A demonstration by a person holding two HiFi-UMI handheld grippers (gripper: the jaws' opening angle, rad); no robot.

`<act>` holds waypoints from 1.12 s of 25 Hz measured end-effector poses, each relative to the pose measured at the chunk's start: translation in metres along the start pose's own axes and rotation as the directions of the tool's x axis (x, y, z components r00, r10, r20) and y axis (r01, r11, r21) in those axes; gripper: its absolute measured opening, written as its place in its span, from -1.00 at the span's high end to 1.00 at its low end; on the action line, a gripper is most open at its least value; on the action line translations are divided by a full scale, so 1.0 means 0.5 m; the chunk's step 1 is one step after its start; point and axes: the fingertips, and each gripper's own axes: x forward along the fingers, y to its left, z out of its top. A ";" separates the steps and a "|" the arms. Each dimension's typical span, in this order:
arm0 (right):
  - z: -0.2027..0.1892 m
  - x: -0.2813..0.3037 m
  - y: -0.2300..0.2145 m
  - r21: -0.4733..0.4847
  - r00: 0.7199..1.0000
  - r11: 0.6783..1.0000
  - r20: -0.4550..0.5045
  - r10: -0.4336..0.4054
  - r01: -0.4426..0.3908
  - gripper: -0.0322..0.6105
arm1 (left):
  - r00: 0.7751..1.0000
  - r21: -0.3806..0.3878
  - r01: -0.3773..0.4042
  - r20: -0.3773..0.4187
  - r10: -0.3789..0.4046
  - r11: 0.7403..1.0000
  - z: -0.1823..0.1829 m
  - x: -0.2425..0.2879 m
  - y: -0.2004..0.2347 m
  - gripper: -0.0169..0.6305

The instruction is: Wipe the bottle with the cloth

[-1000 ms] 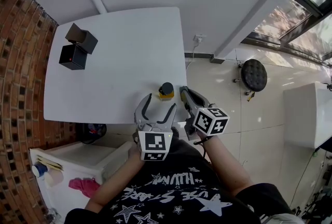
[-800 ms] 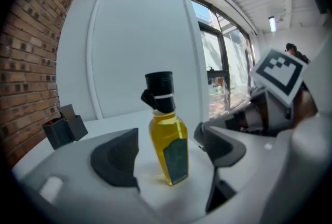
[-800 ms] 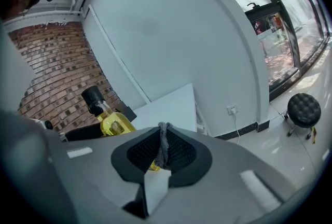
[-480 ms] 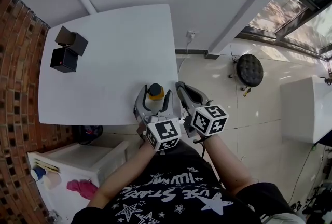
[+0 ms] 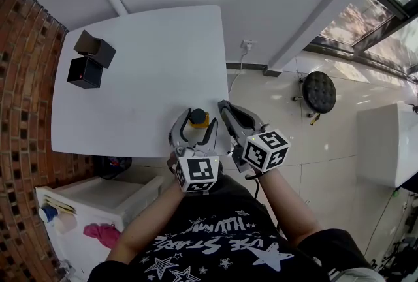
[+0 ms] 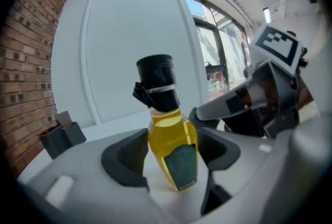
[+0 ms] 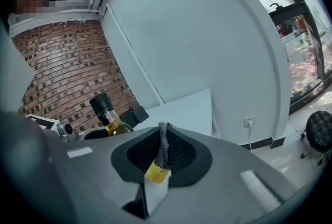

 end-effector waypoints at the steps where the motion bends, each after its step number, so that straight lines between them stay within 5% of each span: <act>1: 0.003 0.001 0.006 -0.005 1.000 1.000 -0.002 0.017 -0.017 0.78 | 0.999 0.014 0.046 0.016 -0.046 0.999 0.000 -0.003 -0.004 0.05; 4: 0.005 0.002 0.022 -0.018 0.998 0.998 -0.017 0.066 -0.066 0.78 | 0.976 0.075 0.204 0.060 -0.208 0.976 -0.003 -0.015 -0.017 0.05; 10: 0.002 0.002 0.060 -0.021 0.979 0.981 -0.070 0.190 -0.192 0.78 | 0.881 0.183 0.446 0.084 -0.466 0.876 -0.005 -0.037 -0.033 0.05; 19: -0.007 0.005 0.096 -0.020 0.961 0.966 -0.109 0.253 -0.257 0.78 | 0.750 0.267 0.622 0.066 -0.658 0.736 -0.011 -0.066 -0.043 0.06; 22: -0.014 0.004 0.104 -0.017 0.961 0.966 -0.111 0.253 -0.257 0.78 | 0.746 0.256 0.630 0.063 -0.663 0.733 -0.010 -0.070 -0.044 0.06; 28: -0.001 -0.003 0.107 -0.009 0.965 0.968 -0.086 0.248 -0.249 0.78 | 0.785 0.172 0.585 0.124 -0.607 0.792 0.024 -0.086 -0.025 -0.04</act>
